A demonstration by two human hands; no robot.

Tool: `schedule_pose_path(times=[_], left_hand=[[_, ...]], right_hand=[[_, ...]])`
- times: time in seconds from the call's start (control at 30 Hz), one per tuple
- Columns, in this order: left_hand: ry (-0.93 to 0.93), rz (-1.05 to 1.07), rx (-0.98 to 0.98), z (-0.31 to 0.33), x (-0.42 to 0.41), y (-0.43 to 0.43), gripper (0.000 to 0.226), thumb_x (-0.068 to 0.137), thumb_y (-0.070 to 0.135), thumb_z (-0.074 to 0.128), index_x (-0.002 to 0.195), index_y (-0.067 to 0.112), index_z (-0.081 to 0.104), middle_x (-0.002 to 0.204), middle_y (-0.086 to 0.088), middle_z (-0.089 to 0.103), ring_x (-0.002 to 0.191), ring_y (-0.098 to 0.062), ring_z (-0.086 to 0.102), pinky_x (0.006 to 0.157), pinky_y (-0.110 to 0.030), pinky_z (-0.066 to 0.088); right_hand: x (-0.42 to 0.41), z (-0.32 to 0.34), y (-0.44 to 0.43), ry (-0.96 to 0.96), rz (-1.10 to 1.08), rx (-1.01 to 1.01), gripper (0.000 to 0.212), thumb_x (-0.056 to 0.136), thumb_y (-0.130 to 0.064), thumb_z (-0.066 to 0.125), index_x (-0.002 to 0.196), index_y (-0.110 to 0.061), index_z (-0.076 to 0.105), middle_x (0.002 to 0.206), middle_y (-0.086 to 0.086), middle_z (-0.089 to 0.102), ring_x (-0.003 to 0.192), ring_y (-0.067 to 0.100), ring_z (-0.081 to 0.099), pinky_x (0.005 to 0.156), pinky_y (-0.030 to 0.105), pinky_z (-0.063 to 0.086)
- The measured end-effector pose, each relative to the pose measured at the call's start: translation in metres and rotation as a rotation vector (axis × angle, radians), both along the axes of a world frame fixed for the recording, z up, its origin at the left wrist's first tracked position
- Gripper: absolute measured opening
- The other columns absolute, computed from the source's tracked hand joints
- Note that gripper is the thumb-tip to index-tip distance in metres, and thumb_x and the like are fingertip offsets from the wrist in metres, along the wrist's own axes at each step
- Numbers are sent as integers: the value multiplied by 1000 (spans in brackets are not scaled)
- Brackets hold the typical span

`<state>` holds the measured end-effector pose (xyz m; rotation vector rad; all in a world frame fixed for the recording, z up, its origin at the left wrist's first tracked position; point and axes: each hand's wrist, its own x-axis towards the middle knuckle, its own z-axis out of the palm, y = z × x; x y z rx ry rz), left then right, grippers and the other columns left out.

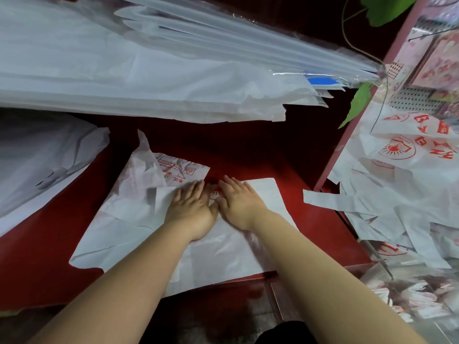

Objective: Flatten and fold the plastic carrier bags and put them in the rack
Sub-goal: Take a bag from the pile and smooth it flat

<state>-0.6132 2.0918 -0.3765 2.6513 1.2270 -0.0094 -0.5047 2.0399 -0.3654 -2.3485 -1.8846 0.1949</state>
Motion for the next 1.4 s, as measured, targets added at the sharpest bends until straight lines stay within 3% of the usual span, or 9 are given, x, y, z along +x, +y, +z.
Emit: schedule_pose_path(times=[0.43,0.6,0.7,0.8,0.87,0.93,1.03,1.17,1.4], left_hand=[[-42,-27,-2,-1,-1,3,56,100,33,16,147,13,-7,155,-2,-13,142,-16,-12,113,-32,-8],[-372,-131,-130,9,-5,-1,52,100,32,29,147,20,11,156,5,0,142,-10,0,111,-22,2],[-506,-186,-183,24,-20,-15,57,92,51,37,142,25,30,152,11,16,140,-9,13,111,-22,11],[-351,-269,-124,35,-60,-38,111,43,97,13,138,41,24,137,31,8,132,1,11,109,-21,9],[-197,-294,-25,29,-89,-48,127,22,100,-4,138,47,0,131,35,-10,131,7,-7,106,-15,-5],[-54,-313,12,17,-111,-50,123,16,99,-8,126,46,-21,131,30,-24,124,10,-24,95,-8,-27],[-9,-293,79,-2,-130,-45,128,25,99,6,133,35,-22,143,16,-19,131,2,-22,91,-8,-34],[0,-357,189,-6,-137,-46,78,62,62,41,128,21,39,120,-1,63,117,-9,38,110,-19,-1],[-395,-354,205,-22,-139,-54,61,53,11,66,108,32,52,103,31,58,107,-5,47,107,-7,5]], right_hand=[[70,-2,-38,70,-203,18,49,101,-29,25,146,-13,16,155,3,8,143,15,4,113,28,-1],[61,7,-91,318,-64,254,44,99,-24,36,141,-15,30,149,-4,25,134,0,16,110,19,5],[53,8,-124,279,24,190,59,91,-50,34,140,-18,31,137,-18,29,124,-8,21,104,4,3],[53,5,-150,264,51,200,72,76,-62,22,135,-23,36,132,-25,31,122,-16,24,106,2,2],[52,1,-164,267,94,179,66,74,-66,28,130,-31,34,129,-30,31,120,-24,21,109,6,5],[49,-2,-173,261,124,140,73,69,-76,33,128,-33,30,129,-30,29,122,-22,21,108,3,2],[50,-8,-178,212,89,101,84,59,-53,41,137,-25,27,136,-19,29,132,0,27,109,5,-2],[50,-10,-182,96,114,76,88,65,-29,56,143,-16,19,146,-6,26,139,9,18,103,4,-12],[44,-20,-192,179,-68,377,52,70,3,74,116,-16,60,107,-3,58,109,18,52,103,30,31]])
